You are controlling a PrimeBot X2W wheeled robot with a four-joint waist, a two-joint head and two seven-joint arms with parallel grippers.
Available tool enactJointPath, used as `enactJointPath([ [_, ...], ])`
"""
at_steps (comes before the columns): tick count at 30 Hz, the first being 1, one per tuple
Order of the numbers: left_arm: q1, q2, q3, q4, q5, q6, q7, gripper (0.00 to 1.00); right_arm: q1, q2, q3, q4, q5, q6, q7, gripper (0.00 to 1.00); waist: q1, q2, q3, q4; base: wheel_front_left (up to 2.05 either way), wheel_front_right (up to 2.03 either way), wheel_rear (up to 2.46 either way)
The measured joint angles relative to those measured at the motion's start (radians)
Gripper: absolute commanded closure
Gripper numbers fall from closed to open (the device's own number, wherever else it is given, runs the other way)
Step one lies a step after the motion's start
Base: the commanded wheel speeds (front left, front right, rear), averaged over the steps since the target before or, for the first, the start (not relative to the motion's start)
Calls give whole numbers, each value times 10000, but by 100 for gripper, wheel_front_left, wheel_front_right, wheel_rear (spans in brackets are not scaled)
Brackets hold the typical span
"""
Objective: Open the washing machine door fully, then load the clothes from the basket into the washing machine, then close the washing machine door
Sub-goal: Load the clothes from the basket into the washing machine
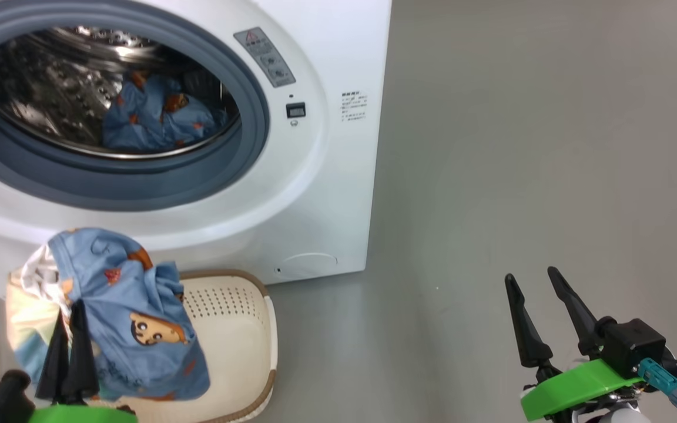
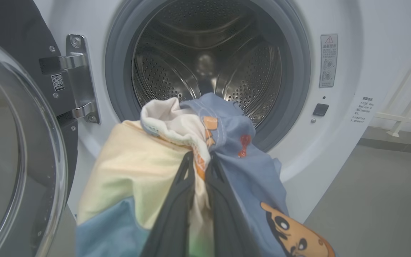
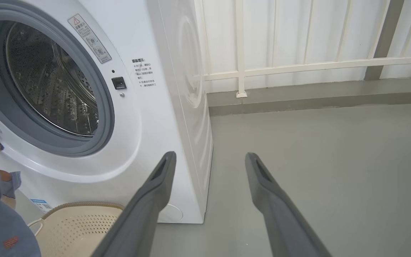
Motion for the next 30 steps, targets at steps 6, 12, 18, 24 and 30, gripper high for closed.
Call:
enactJointPath([
  [6, 445, -4, -52, -192, 6, 98, 0, 100, 244, 8, -182, -81, -79, 0, 0, 0, 0, 0, -371, -13, 0, 0, 0],
  [12, 842, -4, -293, -443, -21, 462, 2, 100, 531, 12, -278, -88, -79, 0, 0, 0, -1, 0, -696, 34, 0, 0, 0],
  [18, 1189, -2, -489, -600, -36, 623, 2, 100, 618, 17, -305, -79, -77, 0, 0, 0, 0, 0, -965, 109, 0, 0, 0],
  [24, 1255, -2, -558, -750, -36, 708, 0, 100, 639, 19, -291, -77, -67, 0, 0, 0, -1, 0, -1057, 189, 0, 0, 0],
  [30, 1378, 0, -598, -798, -61, 794, 0, 100, 753, 19, -272, -73, -65, 0, 0, 0, 0, 0, -1030, 210, 0, 0, 0],
])
